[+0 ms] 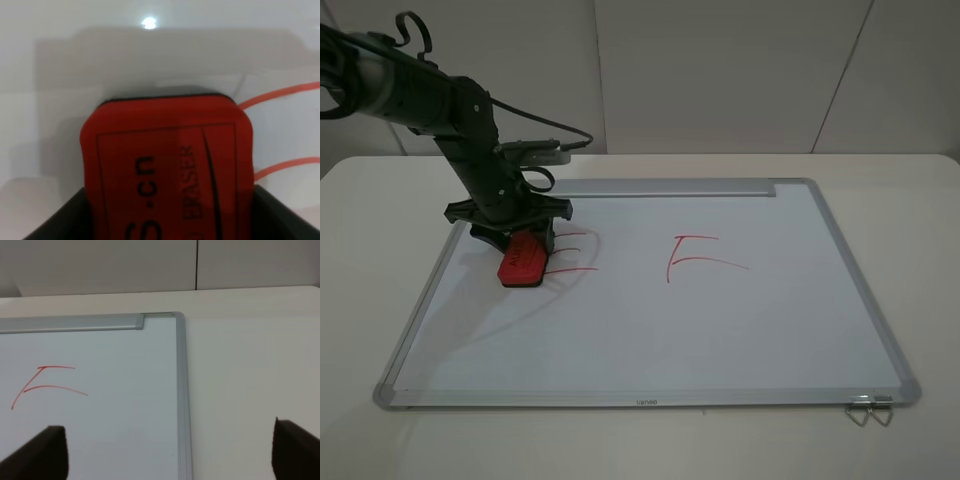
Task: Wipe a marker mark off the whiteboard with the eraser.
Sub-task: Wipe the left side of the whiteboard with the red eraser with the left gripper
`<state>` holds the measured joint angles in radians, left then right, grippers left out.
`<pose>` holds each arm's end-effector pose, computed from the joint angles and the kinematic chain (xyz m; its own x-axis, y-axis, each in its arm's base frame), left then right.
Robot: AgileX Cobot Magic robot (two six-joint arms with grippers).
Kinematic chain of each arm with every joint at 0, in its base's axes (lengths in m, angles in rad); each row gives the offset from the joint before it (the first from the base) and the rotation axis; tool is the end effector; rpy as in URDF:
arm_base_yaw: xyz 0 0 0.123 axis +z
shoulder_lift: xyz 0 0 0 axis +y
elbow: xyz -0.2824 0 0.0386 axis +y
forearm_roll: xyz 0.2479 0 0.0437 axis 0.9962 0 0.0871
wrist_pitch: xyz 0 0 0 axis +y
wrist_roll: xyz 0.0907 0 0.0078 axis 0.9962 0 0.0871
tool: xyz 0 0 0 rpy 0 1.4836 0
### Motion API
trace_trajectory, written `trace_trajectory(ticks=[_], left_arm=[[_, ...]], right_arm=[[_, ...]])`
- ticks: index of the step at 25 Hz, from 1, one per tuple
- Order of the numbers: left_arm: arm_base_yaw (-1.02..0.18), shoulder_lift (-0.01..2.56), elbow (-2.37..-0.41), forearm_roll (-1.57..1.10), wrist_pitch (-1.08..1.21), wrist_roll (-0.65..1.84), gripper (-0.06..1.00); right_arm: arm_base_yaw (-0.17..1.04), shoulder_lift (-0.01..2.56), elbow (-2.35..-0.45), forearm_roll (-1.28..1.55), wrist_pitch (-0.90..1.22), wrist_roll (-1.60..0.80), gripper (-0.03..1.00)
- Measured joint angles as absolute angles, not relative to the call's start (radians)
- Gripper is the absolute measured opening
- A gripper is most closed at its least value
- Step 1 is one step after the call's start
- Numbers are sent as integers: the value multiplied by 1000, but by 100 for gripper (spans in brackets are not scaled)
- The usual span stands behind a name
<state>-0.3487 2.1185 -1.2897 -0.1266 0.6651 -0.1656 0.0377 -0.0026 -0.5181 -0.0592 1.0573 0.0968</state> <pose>0.3686 -0.1416 0.1013 -0.9867 0.0805 -0.1412 0.0975 0.9882 -0.1180 -0.0072 -0.0050 0.2826 -0.4319 0.0513 -0.9005 0.0381 0.9985 0.0386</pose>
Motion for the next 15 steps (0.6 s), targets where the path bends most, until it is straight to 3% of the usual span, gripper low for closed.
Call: trace_trajectory(ticks=[15], left_arm=[[-481,2251,-1492,-105,693,-169,57]], right_arm=[[38,-3,-518,-59,1057,97,72]])
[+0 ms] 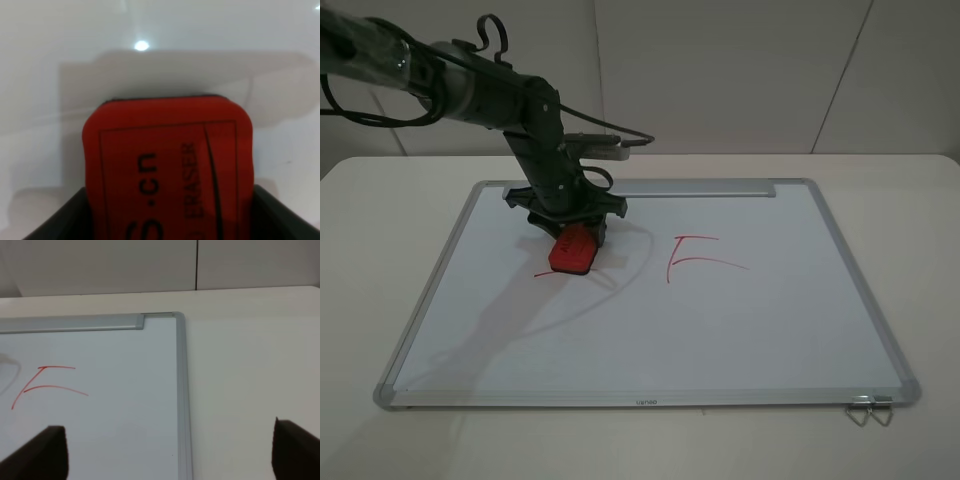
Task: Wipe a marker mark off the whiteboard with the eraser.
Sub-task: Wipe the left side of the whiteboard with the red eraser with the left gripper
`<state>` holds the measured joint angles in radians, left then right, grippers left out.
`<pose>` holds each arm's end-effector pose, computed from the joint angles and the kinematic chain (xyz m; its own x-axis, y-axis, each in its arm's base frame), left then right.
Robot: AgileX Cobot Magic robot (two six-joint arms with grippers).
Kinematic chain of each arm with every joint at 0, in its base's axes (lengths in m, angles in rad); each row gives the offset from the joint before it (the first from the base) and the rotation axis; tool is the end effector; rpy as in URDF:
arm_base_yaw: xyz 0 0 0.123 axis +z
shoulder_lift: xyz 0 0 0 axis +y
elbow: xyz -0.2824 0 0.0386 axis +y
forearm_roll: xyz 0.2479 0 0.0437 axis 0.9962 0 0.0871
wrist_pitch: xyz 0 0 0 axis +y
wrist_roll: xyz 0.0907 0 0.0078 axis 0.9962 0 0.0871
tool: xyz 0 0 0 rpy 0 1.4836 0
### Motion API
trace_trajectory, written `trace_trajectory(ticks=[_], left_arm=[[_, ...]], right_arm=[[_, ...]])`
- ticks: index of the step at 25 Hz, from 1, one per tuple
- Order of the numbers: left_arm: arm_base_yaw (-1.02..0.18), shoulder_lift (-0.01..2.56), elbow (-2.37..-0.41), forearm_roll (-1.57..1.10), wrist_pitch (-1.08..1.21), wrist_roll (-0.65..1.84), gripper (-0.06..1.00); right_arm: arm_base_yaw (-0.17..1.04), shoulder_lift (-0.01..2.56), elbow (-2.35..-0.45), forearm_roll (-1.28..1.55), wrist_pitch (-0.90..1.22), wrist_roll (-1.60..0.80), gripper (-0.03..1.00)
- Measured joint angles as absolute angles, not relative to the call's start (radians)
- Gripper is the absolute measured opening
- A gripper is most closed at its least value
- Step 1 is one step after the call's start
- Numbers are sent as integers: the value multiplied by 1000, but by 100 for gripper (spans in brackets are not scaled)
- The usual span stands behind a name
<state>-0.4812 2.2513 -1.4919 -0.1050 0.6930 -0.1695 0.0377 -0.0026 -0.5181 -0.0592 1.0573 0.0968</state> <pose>0.3839 -0.2073 0.0903 -0.9577 0.2211 -0.1841 0.2444 0.9629 -0.1147 -0.0072 -0.0050 0.2826 -0.4319 0.0513 -0.9005 0.0381 0.9985 0.0386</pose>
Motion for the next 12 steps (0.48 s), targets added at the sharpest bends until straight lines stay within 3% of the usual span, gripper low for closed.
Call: trace_trajectory(ticks=[6,12], left_arm=[[-565,2314,-1587,-99,721,-162,57],[-564,2317,-1593,-130,730,-110,57]], right_arm=[[38,-3,-518,-59,1057,97,72],[38,-3,-518,-59,1057,97,72]])
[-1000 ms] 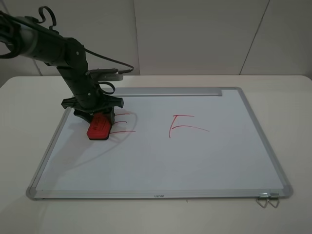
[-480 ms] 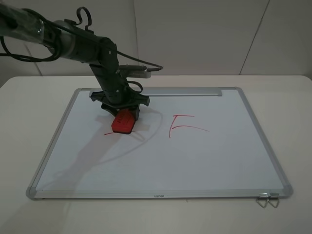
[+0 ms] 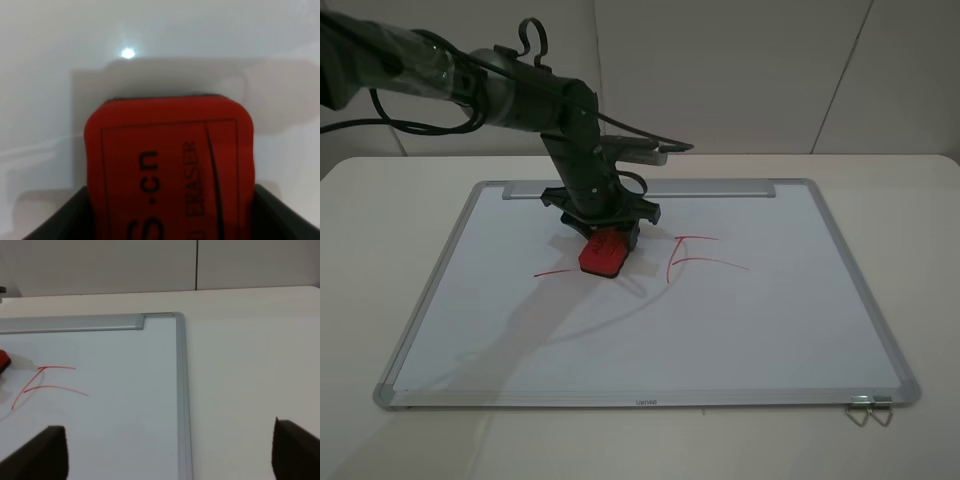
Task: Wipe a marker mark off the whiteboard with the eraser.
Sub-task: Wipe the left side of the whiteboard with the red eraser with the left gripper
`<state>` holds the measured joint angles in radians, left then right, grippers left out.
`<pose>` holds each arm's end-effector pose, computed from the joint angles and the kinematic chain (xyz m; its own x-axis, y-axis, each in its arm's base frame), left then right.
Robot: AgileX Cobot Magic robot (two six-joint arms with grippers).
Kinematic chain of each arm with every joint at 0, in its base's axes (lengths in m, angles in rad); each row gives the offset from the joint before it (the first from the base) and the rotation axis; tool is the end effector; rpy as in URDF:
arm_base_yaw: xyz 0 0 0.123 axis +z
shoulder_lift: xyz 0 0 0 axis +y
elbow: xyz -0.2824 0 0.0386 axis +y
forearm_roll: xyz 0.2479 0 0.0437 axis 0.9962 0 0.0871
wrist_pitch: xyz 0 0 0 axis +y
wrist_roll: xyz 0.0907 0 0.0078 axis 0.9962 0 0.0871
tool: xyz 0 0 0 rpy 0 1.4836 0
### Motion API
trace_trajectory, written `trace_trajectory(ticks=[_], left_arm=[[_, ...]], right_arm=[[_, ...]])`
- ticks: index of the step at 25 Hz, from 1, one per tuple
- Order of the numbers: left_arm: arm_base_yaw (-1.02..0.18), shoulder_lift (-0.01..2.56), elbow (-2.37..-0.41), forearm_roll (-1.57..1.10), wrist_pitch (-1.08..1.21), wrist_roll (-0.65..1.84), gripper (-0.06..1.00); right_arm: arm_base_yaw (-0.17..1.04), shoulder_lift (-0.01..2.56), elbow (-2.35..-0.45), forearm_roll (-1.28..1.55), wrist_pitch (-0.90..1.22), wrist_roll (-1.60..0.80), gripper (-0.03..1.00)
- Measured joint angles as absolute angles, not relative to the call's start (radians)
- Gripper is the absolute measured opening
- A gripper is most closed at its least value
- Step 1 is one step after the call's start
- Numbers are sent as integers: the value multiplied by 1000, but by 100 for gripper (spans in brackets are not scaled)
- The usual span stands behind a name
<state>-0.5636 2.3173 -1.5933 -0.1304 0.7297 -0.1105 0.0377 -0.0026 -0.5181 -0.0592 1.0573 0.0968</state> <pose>0.3791 -0.2489 0.0839 -0.9222 0.3395 -0.1851 0.3649 0.9225 -0.1257 -0.0072 -0.0050 0.2826 -0.4319 0.0513 -0.9005 0.0381 0.9985 0.0386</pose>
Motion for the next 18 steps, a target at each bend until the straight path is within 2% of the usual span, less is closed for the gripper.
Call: trace_trajectory(ticks=[8,18], left_arm=[[-538,2287,-1532,-80,746,-56,57],[-432,2133,-1210,-65,556,-56,57]], right_arm=[[38,-3,-518,-59,1057,97,72],[38,-3,-518,-59,1057,97,72]])
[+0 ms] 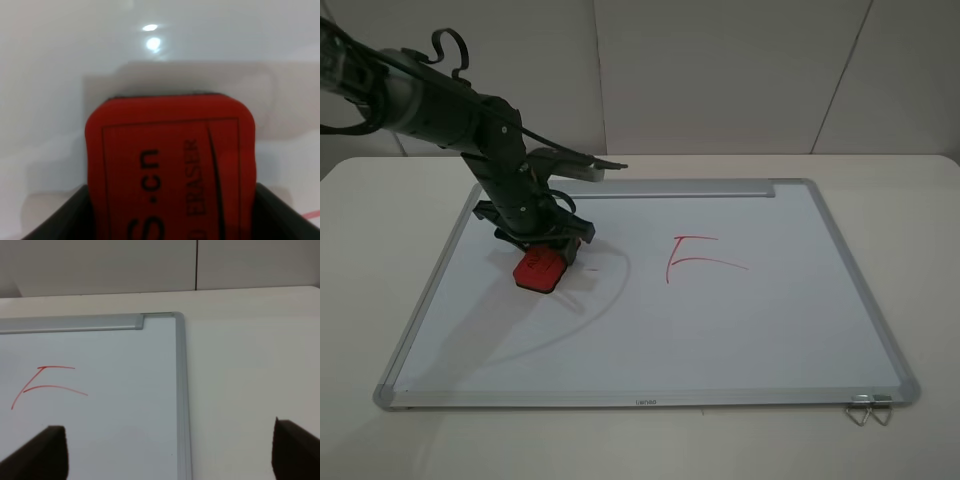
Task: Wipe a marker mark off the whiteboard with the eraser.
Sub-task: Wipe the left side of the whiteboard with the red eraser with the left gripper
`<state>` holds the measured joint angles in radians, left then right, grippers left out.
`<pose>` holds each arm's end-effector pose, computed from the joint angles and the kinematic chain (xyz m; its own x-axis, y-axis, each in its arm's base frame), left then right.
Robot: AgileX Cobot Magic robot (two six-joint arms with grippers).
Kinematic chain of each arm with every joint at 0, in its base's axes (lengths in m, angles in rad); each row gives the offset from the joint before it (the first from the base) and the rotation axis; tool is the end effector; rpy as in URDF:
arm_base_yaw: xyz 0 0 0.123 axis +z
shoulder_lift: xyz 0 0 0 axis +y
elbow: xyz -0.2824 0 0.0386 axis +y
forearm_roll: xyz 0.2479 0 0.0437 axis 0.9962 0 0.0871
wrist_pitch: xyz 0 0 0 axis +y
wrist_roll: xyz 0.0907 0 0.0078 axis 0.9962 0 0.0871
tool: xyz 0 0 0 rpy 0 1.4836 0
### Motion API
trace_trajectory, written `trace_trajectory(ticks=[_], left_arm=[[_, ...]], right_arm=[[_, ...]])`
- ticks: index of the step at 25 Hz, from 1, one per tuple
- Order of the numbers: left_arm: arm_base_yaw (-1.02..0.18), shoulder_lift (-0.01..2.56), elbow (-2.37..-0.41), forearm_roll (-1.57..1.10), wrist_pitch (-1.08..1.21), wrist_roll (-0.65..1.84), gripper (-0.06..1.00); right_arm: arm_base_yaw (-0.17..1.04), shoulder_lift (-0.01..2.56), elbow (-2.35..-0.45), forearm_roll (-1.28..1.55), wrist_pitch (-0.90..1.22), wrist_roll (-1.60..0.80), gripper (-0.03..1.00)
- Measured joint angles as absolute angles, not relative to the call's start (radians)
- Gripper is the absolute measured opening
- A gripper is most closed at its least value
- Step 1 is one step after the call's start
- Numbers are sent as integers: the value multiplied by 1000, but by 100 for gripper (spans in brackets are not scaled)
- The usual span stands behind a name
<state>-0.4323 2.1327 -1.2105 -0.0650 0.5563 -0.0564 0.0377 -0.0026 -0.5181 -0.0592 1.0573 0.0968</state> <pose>0.3473 -0.1637 0.0807 -0.9350 0.3088 -0.1746 0.3222 0.9452 -0.0535 -0.0072 -0.0050 0.2826 -0.4319 0.0513 -0.9005 0.0381 0.9985 0.0386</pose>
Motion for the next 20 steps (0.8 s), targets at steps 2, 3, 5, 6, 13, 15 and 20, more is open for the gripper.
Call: trace_trajectory(ticks=[2,3,5,6,13,15,20], left_arm=[[-416,2106,-1153,-61,511,-56,57],[-409,2094,-1128,-60,494,-55,57],[-404,2078,-1096,-58,457,-55,57],[-404,2076,-1086,-56,444,-55,57],[-449,2073,-1078,-29,407,-54,57],[-481,2088,-1102,-27,414,-52,57],[-570,2141,-1208,-46,476,-49,57]], right_arm=[[38,-3,-518,-59,1057,97,72],[38,-3,-518,-59,1057,97,72],[38,-3,-518,-59,1057,97,72],[38,-3,-518,-59,1057,97,72],[38,-3,-518,-59,1057,97,72],[38,-3,-518,-59,1057,97,72],[38,-3,-518,-59,1057,97,72]])
